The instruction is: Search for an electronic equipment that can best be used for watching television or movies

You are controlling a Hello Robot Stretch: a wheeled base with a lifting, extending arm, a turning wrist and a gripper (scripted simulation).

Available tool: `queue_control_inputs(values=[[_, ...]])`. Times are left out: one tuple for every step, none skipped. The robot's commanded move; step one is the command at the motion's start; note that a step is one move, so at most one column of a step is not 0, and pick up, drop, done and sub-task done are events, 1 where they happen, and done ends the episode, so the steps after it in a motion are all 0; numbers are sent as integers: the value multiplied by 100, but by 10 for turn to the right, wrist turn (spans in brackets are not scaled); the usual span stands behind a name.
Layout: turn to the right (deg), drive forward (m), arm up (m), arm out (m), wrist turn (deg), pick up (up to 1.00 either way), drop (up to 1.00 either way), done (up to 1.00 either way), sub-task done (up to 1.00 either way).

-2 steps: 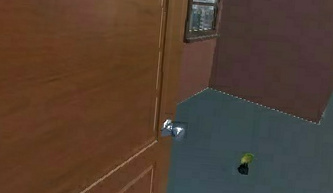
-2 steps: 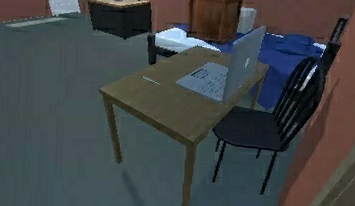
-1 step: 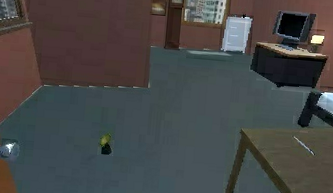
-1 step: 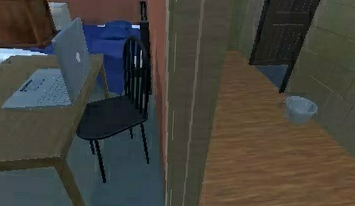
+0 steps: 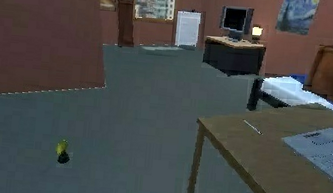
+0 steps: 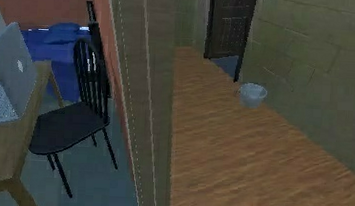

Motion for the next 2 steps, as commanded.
queue_control_inputs(values=[[0, 40, 0, 0, 0, 0, 0, 0, 0], [-180, 0, 0, 0, 0, 0, 0, 0, 0]])
